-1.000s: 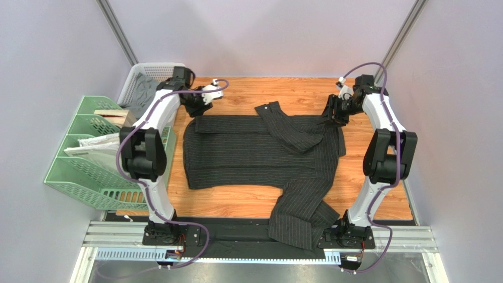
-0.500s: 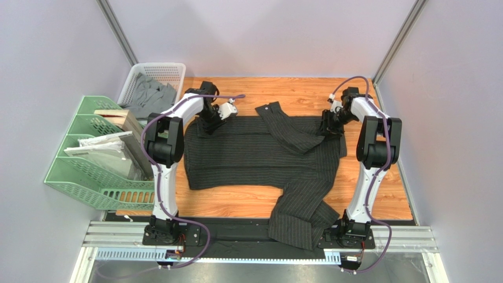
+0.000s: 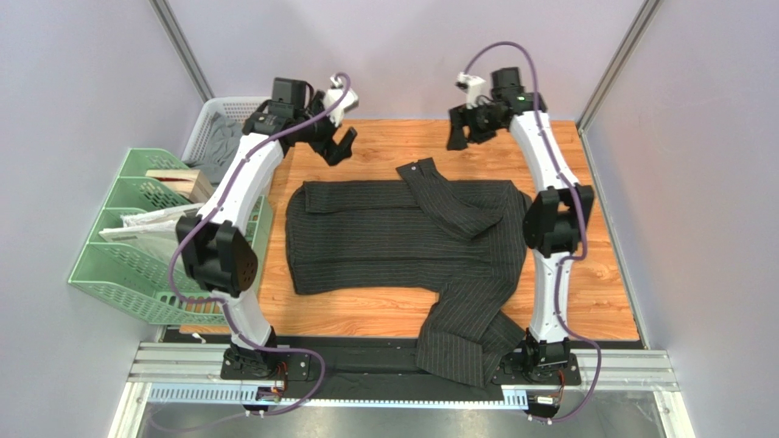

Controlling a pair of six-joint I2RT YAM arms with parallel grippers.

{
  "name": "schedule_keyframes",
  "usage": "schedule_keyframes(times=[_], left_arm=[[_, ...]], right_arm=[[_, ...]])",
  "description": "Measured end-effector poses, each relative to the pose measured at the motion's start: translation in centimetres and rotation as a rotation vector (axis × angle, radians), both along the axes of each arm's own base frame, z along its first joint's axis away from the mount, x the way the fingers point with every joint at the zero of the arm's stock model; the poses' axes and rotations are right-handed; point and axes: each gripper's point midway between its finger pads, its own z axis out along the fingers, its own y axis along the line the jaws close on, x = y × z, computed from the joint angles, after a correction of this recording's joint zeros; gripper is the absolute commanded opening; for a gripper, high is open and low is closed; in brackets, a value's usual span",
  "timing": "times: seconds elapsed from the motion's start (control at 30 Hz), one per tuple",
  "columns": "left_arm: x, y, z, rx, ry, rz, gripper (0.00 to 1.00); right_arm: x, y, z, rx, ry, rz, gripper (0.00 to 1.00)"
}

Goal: Fold and stack the long sleeve shirts
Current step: Fold the shirt

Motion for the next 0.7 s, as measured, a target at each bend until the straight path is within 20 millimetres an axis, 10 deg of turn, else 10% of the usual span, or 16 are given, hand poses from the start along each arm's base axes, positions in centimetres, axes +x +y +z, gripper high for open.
schedule_keyframes(times=[0.13,0.27,0.47,0.7], left_arm=[[-0.2,0.0,8.0,-0.132,-0.176,0.074,0.99],[-1.1,0.5,11.5,-0.185,-0.243,0.116,0.99],[-1.4,1.4,11.0,-0.163,-0.219,0.160,0.99],[-1.9,2.1,8.4,-0.118,-0.153,0.188,0.99]], right_arm=[[2.2,5.7,-2.6,-0.036,-0.050,0.078,0.70],[3.4,7.5,-8.9,-0.128,-0.010,0.054,0.69],[4.5,6.6,-13.9,-0.244,0.009,-0.001,0.65],[5.6,6.0,-15.1,-0.305,-0.026,-0.017,0.63]])
